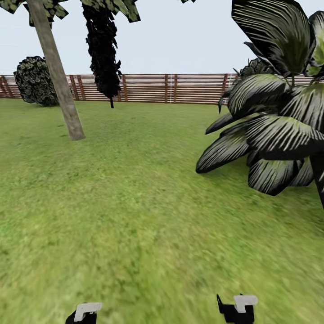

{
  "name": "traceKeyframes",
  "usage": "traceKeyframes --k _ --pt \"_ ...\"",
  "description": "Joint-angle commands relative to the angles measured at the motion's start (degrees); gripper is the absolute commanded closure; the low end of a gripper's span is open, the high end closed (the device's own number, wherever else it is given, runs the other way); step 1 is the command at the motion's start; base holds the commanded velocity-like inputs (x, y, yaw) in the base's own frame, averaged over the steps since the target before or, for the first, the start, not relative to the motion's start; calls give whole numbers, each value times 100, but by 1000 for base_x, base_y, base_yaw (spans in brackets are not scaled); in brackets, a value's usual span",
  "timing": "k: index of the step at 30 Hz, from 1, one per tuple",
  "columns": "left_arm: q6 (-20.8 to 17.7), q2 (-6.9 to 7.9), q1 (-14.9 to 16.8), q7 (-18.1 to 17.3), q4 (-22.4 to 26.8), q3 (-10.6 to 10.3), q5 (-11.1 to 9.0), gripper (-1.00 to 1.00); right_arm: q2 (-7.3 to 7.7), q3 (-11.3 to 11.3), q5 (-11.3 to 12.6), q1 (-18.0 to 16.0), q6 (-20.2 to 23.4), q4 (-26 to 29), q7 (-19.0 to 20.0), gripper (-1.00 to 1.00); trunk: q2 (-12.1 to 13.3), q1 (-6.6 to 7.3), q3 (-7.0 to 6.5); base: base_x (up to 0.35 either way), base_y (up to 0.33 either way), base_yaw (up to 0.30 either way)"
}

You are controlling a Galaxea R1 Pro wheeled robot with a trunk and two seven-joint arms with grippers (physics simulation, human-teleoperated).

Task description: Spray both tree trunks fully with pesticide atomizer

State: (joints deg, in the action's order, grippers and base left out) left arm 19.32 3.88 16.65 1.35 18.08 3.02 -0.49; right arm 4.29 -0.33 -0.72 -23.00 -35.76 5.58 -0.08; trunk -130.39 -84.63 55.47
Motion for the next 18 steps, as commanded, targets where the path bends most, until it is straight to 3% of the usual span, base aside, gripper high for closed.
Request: traceKeyframes --k 1,18 --pt "19 -2 4 5 -7 5 -4 100 2 -2 -7 -3 -19 -4 -1 -100 -2 -2 5 285 193 278" --pt "19 -2 4 5 -7 5 -4 100 2 -2 -7 -3 -19 -4 -1 -100 -2 -2 5 285 193 278"
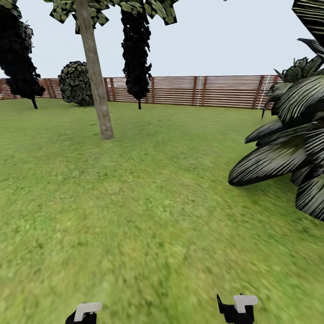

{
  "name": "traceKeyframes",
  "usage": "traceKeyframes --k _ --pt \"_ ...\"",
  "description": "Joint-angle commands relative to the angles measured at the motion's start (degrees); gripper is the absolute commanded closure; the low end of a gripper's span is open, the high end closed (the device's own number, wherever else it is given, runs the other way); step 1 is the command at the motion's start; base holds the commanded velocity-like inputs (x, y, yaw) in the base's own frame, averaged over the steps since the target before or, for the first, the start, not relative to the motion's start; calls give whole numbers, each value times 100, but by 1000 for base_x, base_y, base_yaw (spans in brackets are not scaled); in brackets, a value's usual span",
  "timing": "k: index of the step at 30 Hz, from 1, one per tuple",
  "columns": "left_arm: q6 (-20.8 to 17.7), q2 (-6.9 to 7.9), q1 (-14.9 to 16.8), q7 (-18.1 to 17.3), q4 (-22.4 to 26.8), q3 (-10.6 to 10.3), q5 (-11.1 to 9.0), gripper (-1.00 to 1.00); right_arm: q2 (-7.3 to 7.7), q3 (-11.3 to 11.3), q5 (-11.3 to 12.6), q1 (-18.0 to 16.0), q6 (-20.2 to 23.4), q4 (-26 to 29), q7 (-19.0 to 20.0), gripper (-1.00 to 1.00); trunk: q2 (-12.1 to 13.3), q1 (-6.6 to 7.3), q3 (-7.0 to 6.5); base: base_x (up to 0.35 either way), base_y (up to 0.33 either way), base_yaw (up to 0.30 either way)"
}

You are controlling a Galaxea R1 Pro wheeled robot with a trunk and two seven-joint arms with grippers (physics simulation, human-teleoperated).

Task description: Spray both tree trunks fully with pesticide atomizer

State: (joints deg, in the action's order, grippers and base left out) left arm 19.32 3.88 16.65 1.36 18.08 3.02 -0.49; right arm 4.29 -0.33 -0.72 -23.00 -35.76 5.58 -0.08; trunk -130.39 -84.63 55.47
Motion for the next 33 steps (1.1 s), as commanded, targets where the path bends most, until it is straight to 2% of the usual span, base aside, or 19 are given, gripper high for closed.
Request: traceKeyframes --k 1,23,33 --pt "19 -2 4 5 -7 5 -4 100 2 -2 -7 -3 -19 -4 -1 -100 -2 -2 5 285 193 278" --pt "19 -2 4 5 -7 5 -4 100 2 -2 -7 -3 -19 -4 -1 -100 -2 -2 5 285 193 277" --pt "19 -2 4 5 -7 5 -4 100 2 -2 -7 -3 -19 -4 -1 -100 -2 -2 5 285 193 56"
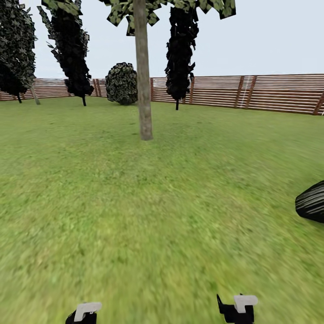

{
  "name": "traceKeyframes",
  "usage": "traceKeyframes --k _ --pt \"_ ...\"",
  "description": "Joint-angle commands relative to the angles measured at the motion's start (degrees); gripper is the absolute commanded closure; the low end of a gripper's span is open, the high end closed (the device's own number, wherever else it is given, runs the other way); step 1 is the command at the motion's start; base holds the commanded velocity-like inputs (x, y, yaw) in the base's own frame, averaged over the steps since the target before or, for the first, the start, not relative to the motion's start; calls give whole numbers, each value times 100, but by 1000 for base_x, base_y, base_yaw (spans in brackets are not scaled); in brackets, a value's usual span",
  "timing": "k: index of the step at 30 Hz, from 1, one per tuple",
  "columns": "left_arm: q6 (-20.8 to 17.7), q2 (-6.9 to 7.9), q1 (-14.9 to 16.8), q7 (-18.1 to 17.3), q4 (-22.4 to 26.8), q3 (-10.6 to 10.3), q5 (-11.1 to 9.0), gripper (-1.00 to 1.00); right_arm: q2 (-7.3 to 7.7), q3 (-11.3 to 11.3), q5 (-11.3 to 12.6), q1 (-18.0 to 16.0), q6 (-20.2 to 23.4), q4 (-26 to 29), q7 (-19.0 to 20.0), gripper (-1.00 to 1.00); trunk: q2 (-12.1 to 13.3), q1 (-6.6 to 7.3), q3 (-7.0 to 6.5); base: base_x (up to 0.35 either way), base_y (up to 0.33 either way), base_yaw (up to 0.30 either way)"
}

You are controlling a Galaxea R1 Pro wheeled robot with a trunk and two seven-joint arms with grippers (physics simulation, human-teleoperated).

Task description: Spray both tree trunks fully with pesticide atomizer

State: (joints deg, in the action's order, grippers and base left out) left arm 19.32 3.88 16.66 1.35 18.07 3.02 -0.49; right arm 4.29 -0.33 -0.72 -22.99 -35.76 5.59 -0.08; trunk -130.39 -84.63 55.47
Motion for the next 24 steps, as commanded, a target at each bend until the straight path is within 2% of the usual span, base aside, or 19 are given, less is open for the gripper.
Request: traceKeyframes --k 1,12,18,24 --pt "19 -1 4 5 -5 5 -4 100 1 -2 -9 -3 -19 -5 -1 -100 -2 -2 5 285 193 1" --pt "19 -1 4 5 -5 5 -4 100 1 -2 -7 -3 -19 -5 8 -100 -2 -2 5 285 193 4" --pt "19 -1 4 5 -10 5 -4 100 -7 -2 -7 -3 -19 -13 -1 -100 -2 -2 5 292 167 170" --pt "19 1 4 5 -14 5 -4 100 -8 -2 -7 -3 -19 -13 -1 -100 -2 -2 5 322 59 31"
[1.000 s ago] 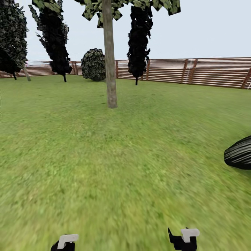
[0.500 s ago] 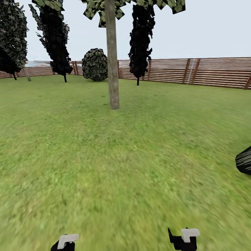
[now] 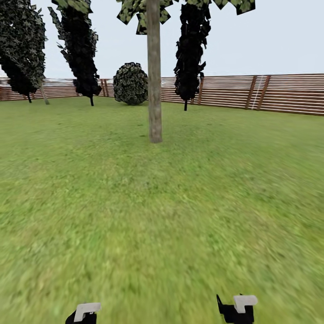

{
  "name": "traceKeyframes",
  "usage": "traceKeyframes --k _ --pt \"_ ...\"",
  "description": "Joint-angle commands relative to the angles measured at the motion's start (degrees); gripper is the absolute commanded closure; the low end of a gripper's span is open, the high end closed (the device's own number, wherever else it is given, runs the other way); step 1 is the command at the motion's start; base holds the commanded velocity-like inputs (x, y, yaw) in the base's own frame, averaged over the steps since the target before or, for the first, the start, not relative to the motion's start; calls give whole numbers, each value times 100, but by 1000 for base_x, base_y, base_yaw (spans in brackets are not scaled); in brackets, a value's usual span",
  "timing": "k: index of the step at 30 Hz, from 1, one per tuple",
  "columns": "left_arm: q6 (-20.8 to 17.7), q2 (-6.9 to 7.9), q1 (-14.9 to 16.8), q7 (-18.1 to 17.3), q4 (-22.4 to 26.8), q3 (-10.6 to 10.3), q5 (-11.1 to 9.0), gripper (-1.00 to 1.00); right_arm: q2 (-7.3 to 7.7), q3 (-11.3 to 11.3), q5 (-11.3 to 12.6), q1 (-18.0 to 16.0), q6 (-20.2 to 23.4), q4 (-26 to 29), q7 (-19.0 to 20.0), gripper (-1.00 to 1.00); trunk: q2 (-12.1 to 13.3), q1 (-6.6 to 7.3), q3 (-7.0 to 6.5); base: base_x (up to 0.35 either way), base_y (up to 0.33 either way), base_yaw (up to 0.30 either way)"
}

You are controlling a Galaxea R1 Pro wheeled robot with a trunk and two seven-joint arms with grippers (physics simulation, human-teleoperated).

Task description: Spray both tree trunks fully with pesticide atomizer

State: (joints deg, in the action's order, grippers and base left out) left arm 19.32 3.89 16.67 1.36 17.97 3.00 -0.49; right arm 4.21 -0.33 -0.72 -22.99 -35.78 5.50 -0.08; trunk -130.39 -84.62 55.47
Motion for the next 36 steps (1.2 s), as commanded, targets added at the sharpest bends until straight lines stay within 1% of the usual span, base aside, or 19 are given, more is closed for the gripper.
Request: traceKeyframes --k 1,13,36 --pt "19 -2 3 4 -4 7 -4 100 1 -2 -7 -3 -17 -5 -1 -100 -2 -2 5 334 7 3" --pt "19 6 3 4 -4 7 -4 100 42 0 -6 -3 -17 -5 -1 -100 -2 -2 5 336 1 0" --pt "19 5 3 4 -4 7 -1 100 43 -2 -7 -3 -17 -5 -1 -100 -2 -2 5 337 0 0"
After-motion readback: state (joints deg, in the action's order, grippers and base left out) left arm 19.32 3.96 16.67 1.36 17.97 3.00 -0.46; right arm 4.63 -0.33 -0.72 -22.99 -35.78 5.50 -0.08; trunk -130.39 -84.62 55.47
